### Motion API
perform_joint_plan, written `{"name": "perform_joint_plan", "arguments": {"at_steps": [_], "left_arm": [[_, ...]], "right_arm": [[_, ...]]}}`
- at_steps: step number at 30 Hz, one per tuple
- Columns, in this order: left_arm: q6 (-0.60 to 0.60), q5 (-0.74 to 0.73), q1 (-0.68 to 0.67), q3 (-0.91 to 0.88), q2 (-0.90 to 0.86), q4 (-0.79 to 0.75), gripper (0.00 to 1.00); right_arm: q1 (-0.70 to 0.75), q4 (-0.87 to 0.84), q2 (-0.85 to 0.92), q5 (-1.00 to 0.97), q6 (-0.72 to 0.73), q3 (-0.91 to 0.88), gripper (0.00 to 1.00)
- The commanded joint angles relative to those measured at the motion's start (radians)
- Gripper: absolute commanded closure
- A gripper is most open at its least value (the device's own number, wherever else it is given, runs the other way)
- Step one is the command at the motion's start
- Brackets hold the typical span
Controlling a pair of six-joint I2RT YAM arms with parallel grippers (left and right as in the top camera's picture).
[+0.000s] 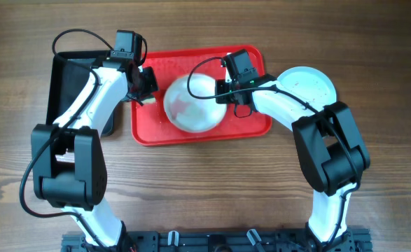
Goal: Clean dirty plates on tray and stack at the side
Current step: 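Bring the sponge back onto the plate and scrub remaining sauce, left gripper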
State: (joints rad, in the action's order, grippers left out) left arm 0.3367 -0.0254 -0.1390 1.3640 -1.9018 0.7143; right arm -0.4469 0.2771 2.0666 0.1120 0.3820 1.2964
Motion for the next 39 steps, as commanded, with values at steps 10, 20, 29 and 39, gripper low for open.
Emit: {"name": "perform_joint_plan", "arguments": {"at_steps": [10, 20, 29, 39], "left_arm": [[-0.019, -0.074, -0.056, -0.008, -0.034, -0.026, 0.96], [-0.145, -0.061, -0.171, -0.008, -0.157, -0.159, 0.96], [-0.167, 0.003, -0.19, -0.008, -0.299, -0.239, 0.96], [0.056, 0.327, -0.19, -0.008, -0.359, -0.35, 0.96]], "right_arm": [[-0.004, 0.098, 0.035, -0.112, 0.378, -0.002, 0.96], [-0.004, 0.085, 0.035, -0.089, 0.376, -0.002, 0.96], [-0.004, 0.074, 0.035, -0.068, 0.351, -0.002, 0.96], [-0.004, 0.068, 0.035, -0.067, 0.351, -0.002, 0.96]]}}
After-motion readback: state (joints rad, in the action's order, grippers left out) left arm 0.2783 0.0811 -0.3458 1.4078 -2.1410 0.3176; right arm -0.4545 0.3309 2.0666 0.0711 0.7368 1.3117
